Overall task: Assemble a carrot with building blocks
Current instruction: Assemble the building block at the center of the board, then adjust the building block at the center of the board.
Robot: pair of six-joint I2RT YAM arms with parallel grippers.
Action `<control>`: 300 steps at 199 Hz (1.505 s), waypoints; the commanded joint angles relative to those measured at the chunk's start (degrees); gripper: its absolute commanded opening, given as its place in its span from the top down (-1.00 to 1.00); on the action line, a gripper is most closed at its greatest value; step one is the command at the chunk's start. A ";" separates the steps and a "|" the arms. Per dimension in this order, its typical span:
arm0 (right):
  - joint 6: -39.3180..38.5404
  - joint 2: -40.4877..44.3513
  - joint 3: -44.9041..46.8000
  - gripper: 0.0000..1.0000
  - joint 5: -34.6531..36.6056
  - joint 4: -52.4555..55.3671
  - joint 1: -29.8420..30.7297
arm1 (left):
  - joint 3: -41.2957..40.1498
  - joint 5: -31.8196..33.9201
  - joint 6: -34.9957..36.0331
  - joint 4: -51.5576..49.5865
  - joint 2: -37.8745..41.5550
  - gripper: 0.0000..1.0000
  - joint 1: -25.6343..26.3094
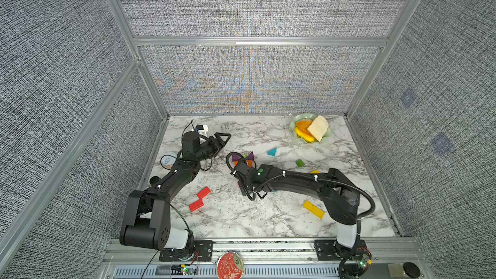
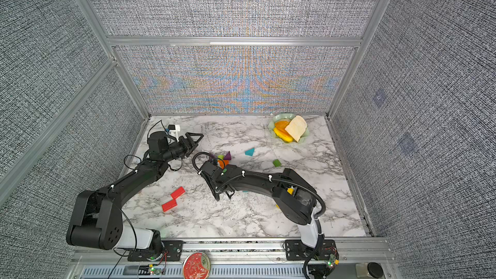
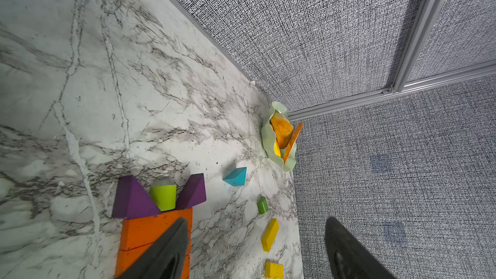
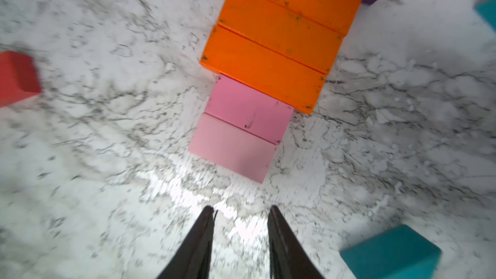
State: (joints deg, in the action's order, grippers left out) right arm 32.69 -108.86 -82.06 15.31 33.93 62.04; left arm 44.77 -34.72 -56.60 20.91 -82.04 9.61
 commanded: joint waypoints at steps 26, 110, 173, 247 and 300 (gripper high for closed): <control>-0.17 9.46 0.80 0.14 10.85 5.58 -2.54 | 0.29 -0.99 0.02 1.29 -0.23 -0.62 -0.11; -7.40 6.93 -0.46 -0.72 5.62 -1.92 -21.61 | 0.53 -2.55 -0.53 1.86 -0.67 -0.63 0.14; -6.27 -5.77 -10.34 -0.77 -2.25 -3.12 -30.17 | 0.59 -2.44 -0.29 1.51 -1.28 -0.63 0.34; -4.91 -15.21 -17.69 -0.67 -4.30 -1.10 -31.89 | 0.70 -2.31 -0.11 1.42 -1.40 -0.62 0.73; -4.79 -18.40 -18.31 -0.47 -6.46 -1.62 -32.73 | 0.78 -2.57 -0.13 1.42 -1.79 -0.63 0.93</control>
State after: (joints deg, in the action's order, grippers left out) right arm 27.09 -126.67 -100.38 10.50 31.97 29.47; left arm 44.88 -36.18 -57.25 21.10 -83.48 10.39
